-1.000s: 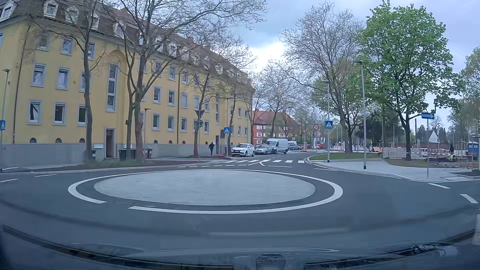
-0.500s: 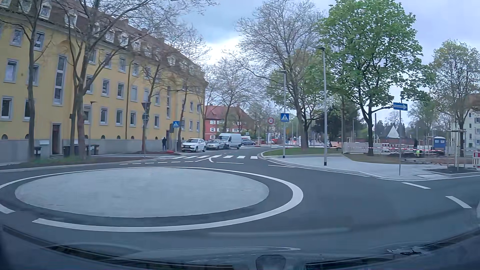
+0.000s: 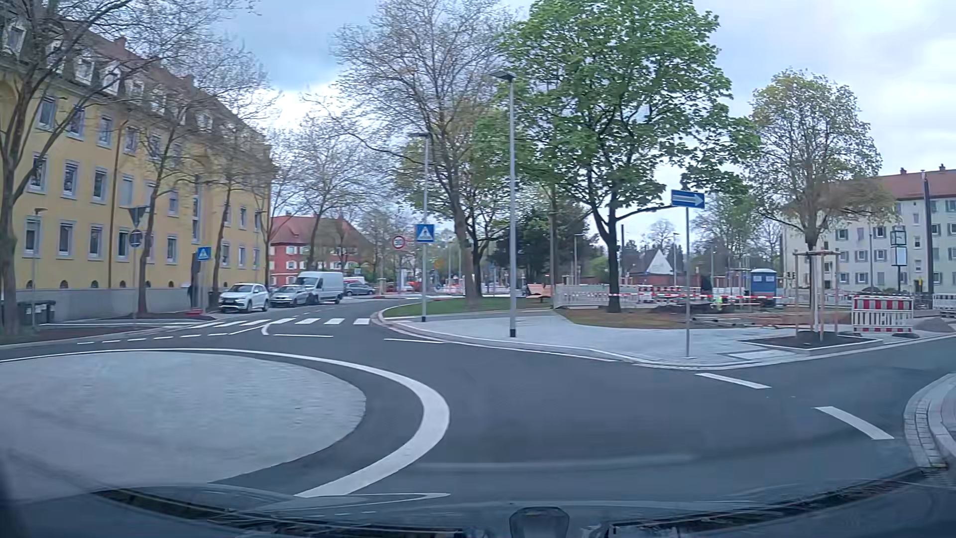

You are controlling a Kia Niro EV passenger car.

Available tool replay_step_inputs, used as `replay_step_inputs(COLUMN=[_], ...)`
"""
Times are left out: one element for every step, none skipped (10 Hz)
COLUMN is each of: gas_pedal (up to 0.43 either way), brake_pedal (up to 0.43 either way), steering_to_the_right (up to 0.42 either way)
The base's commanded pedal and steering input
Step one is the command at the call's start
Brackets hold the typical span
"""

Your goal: Follow the waypoints while adhering to traffic rules and regulations

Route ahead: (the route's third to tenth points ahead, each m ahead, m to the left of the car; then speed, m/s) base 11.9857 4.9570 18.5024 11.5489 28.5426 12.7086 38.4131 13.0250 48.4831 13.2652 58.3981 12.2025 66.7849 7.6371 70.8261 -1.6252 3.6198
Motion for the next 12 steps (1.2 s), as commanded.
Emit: replay_step_inputs(gas_pedal=[0.0, 0.0, 0.0, 0.0, 0.008, 0.008, 0.02, 0.02, 0.047, 0.059, 0.059, 0.059], brake_pedal=[0.0, 0.0, 0.0, 0.0, 0.0, 0.0, 0.0, 0.0, 0.0, 0.0, 0.0, 0.0], steering_to_the_right=[0.43, 0.382, 0.326, 0.257, 0.193, 0.13, 0.058, 0.001, -0.044, -0.094, -0.138, -0.176])
